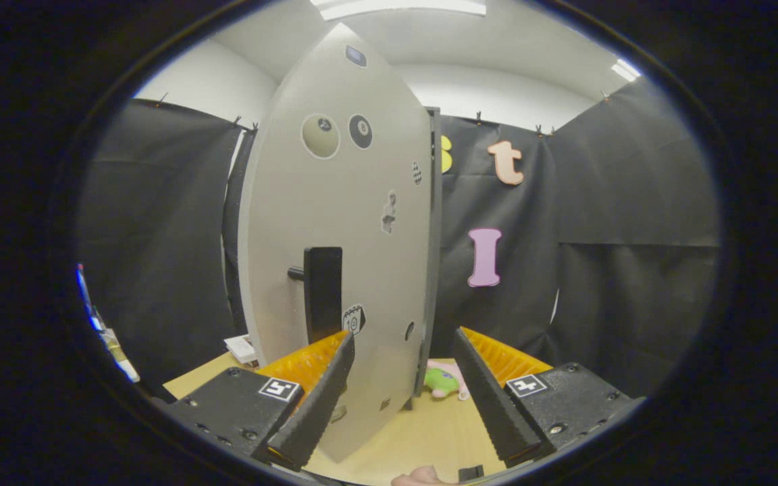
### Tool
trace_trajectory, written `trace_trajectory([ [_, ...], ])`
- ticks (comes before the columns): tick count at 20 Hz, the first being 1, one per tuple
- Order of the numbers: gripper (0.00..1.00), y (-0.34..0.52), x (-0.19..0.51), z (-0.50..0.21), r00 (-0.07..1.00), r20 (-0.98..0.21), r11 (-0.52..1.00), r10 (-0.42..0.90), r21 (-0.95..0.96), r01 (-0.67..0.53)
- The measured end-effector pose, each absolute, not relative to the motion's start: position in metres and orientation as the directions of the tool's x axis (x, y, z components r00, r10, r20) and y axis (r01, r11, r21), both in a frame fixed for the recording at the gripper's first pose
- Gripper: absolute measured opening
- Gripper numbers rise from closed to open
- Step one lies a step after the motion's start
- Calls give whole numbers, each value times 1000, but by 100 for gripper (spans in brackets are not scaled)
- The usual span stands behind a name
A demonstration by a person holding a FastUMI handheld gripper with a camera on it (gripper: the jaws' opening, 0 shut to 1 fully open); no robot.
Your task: Open the shoe cabinet door, grab the shoes and put them into the shoe cabinet, then close the shoe cabinet door.
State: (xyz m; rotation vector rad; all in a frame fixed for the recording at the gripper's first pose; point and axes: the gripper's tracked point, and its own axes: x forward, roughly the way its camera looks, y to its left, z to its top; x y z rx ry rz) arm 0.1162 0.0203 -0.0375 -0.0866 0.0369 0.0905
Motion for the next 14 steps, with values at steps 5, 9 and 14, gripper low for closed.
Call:
trace_trajectory([
  [5,97,56,132,-53,992,-74,990,107,-85,-113],
  [9,97,93,146,-60,988,-79,987,136,-75,-142],
  [14,98,155,176,-70,979,-94,980,182,-67,-189],
])
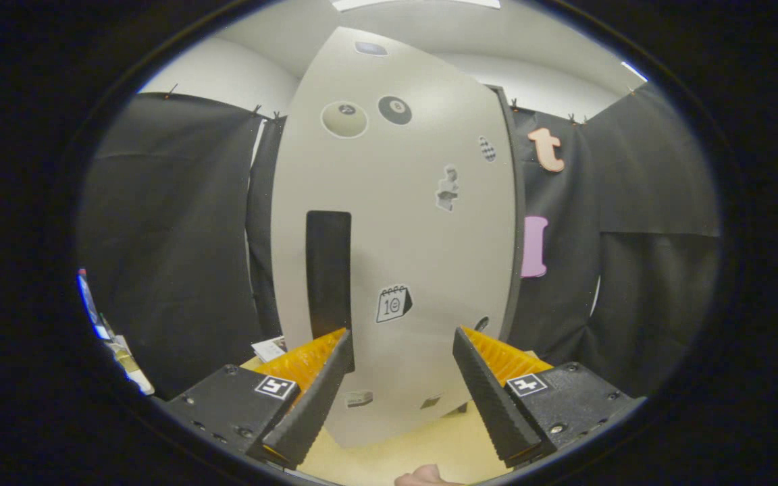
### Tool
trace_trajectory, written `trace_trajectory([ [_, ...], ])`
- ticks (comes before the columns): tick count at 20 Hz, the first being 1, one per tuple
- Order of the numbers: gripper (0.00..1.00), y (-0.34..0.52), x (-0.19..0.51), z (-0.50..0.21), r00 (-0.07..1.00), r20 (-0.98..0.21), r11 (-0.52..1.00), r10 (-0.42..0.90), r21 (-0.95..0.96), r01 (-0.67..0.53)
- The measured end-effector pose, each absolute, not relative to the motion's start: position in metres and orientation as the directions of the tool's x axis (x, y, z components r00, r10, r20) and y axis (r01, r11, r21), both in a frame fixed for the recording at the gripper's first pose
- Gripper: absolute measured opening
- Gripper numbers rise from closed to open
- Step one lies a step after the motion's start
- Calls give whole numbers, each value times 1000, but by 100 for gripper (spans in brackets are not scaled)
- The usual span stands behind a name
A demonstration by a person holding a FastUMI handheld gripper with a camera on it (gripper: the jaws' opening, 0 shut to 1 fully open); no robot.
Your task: Open the shoe cabinet door, grab the shoes and put them into the shoe cabinet, then close the shoe cabinet door.
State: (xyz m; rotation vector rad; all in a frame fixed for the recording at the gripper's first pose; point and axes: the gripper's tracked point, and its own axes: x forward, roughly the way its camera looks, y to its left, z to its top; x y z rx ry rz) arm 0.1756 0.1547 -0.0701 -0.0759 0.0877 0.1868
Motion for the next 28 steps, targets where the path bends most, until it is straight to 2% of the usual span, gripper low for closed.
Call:
trace_trajectory([
  [8,99,195,196,-95,976,-106,980,190,-36,-195],
  [13,99,189,196,-105,982,-88,984,168,-40,-172],
  [17,99,187,177,-114,980,-95,984,174,-5,-176],
  [24,99,165,114,-104,989,0,989,145,-26,-145],
  [28,99,162,77,-110,986,8,985,168,-44,-168],
])
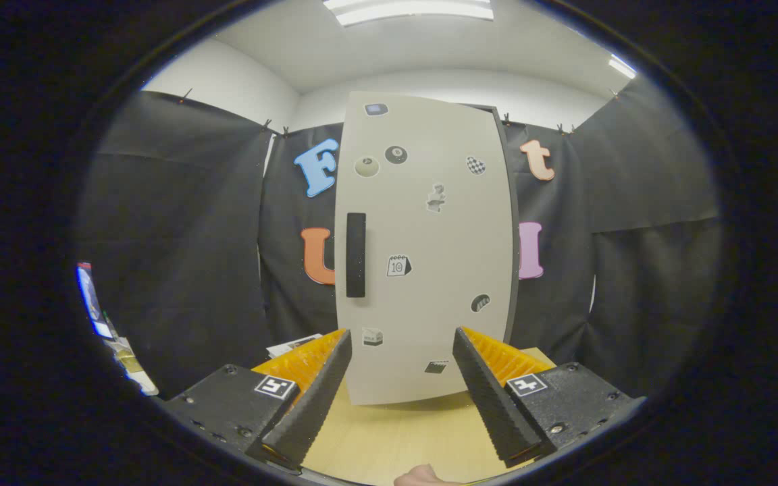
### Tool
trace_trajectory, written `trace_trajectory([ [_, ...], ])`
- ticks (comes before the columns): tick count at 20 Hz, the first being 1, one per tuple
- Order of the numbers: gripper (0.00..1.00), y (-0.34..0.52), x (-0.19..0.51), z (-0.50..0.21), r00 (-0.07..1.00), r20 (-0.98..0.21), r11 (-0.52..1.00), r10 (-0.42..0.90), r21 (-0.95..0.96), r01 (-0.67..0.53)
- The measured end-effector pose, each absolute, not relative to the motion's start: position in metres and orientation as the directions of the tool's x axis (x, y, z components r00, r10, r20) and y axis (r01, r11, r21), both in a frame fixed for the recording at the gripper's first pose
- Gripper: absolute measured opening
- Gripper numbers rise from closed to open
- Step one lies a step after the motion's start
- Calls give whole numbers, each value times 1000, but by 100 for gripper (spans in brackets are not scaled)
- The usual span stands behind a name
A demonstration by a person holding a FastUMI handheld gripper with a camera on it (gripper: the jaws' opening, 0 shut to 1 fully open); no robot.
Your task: Open the shoe cabinet door, grab the shoes and put them into the shoe cabinet, then close the shoe cabinet door.
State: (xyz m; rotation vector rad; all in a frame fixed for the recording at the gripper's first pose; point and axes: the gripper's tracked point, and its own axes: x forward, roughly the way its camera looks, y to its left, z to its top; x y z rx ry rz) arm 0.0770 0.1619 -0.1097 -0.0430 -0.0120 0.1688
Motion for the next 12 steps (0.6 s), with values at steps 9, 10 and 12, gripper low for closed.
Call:
trace_trajectory([
  [9,99,140,27,-127,988,21,986,154,-60,-153],
  [10,99,139,25,-130,987,19,986,162,-52,-161],
  [12,99,128,23,-135,988,21,988,150,-38,-149],
])
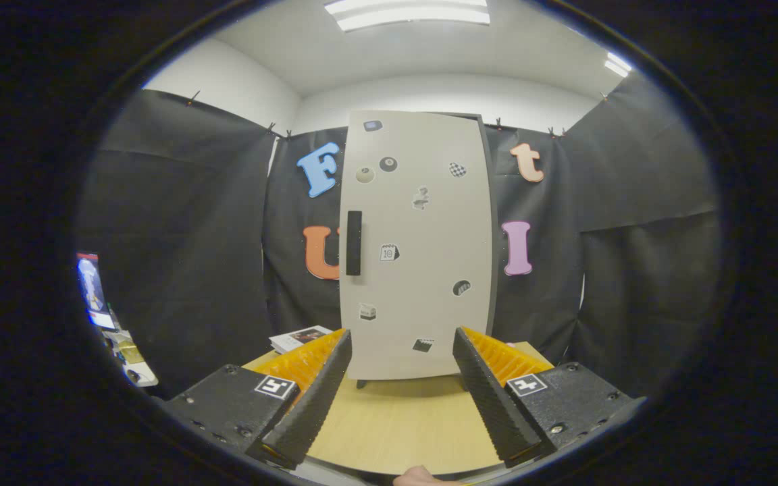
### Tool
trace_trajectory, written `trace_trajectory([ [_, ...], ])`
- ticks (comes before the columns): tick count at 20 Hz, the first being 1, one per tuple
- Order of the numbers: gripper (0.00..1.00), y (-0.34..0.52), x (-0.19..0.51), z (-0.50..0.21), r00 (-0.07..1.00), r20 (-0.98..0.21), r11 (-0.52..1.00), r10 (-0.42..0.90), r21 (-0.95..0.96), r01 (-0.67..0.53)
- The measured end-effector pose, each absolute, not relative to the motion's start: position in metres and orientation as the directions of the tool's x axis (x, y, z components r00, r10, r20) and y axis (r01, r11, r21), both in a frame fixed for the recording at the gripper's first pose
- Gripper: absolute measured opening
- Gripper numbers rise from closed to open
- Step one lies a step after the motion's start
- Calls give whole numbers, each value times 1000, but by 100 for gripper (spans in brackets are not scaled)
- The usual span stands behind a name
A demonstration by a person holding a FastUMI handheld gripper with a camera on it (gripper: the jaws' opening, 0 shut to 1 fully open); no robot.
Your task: Open the shoe cabinet door, grab the shoes and put them into the shoe cabinet, then close the shoe cabinet door.
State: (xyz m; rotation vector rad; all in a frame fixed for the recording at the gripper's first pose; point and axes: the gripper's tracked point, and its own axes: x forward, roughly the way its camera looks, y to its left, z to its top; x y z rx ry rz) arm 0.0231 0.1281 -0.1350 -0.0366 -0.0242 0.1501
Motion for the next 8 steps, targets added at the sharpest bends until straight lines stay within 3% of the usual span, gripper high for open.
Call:
trace_trajectory([
  [8,99,104,19,-143,995,38,995,91,-34,-90],
])
